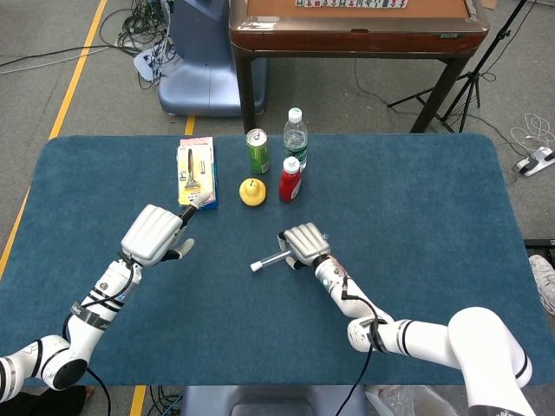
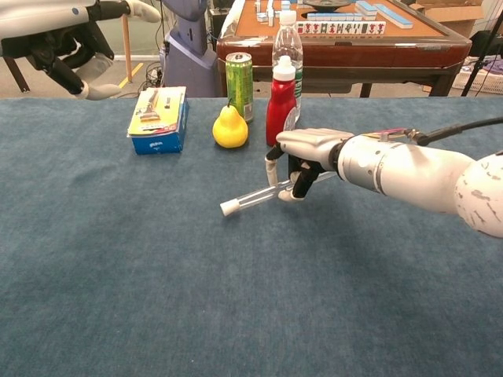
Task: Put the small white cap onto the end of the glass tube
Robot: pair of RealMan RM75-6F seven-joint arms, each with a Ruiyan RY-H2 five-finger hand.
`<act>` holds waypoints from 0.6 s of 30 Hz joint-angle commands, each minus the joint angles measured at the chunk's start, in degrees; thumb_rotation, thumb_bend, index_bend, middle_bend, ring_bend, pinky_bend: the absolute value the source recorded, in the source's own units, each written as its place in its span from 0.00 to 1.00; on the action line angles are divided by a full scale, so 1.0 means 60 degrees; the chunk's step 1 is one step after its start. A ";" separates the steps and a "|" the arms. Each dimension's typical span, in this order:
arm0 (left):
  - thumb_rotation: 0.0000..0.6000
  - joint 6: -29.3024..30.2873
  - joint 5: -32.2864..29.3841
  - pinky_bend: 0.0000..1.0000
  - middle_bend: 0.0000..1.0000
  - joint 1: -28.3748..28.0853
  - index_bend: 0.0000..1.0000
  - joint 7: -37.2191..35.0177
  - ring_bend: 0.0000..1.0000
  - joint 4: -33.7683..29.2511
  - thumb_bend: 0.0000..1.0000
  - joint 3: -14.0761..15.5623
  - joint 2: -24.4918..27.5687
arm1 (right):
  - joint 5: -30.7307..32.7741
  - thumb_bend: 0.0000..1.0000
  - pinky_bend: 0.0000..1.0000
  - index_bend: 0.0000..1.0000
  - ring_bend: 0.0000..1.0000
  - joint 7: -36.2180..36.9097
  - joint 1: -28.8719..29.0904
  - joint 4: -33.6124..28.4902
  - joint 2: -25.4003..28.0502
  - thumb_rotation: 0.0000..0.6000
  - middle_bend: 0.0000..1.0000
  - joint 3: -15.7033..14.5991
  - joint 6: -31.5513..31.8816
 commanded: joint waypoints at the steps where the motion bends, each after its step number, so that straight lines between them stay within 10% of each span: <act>1: 1.00 -0.0042 -0.0029 1.00 0.74 0.0010 0.00 0.0024 0.72 0.0054 0.29 -0.0006 -0.0030 | -0.0004 0.26 1.00 0.52 1.00 -0.0016 -0.0024 0.0012 -0.0001 1.00 1.00 0.0032 -0.0027; 12: 1.00 -0.0095 -0.0201 0.89 0.55 0.0130 0.00 0.0054 0.56 0.0355 0.29 -0.0026 -0.0180 | -0.0059 0.09 1.00 0.33 1.00 -0.0018 -0.0208 -0.0429 0.0387 1.00 1.00 0.0232 0.0088; 18: 1.00 0.0049 -0.0505 0.73 0.47 0.0497 0.00 -0.0379 0.47 0.0706 0.29 -0.0041 0.0000 | -0.0691 0.10 1.00 0.33 1.00 -0.0026 -0.1029 -0.2461 0.2196 1.00 0.99 0.0313 0.1486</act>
